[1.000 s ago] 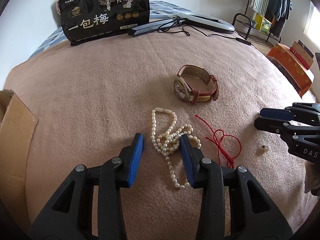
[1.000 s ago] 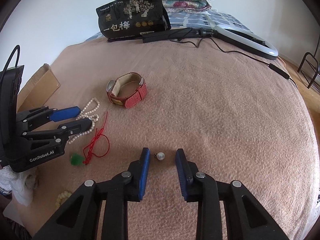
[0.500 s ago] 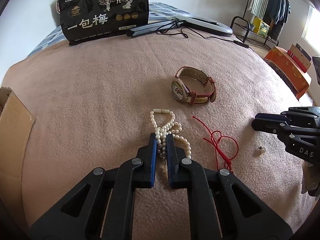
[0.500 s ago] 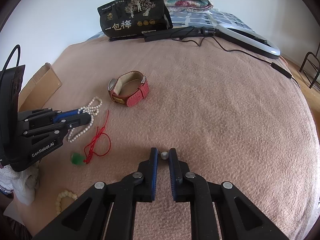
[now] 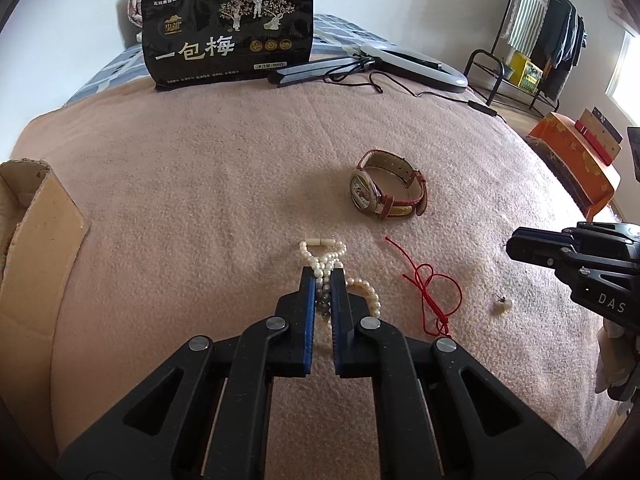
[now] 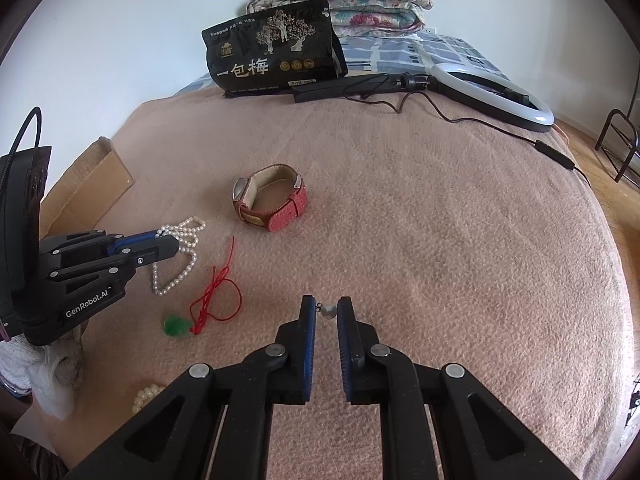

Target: Organize jewelry

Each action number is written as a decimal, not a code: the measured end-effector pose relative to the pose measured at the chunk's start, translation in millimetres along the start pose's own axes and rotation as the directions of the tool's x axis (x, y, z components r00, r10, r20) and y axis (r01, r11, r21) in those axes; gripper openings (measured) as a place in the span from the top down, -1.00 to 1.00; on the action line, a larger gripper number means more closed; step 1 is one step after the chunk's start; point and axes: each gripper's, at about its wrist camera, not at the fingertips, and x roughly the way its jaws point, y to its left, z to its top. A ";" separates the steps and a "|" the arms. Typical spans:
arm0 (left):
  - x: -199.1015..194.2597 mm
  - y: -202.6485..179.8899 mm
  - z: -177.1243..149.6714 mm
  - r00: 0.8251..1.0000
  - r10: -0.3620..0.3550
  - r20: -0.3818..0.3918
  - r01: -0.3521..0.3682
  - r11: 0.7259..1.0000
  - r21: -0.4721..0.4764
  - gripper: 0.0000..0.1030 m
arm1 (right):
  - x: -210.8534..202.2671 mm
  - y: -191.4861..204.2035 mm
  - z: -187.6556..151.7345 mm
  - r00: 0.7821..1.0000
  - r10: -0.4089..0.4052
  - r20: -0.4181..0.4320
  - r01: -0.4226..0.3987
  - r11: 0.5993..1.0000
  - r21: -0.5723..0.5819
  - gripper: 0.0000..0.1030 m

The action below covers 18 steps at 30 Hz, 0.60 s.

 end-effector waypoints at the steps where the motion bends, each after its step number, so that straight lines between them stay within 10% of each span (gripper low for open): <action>1: -3.2 0.7 0.4 1.000 0.000 0.005 0.000 1.000 0.000 0.91 | -1.6 0.5 0.4 1.000 0.000 0.002 0.000 1.000 0.001 0.83; 18: -61.4 11.5 -0.2 0.997 0.012 0.081 -0.011 1.000 -0.021 0.91 | -37.7 5.9 5.2 0.999 0.006 0.048 -0.007 1.000 0.017 0.83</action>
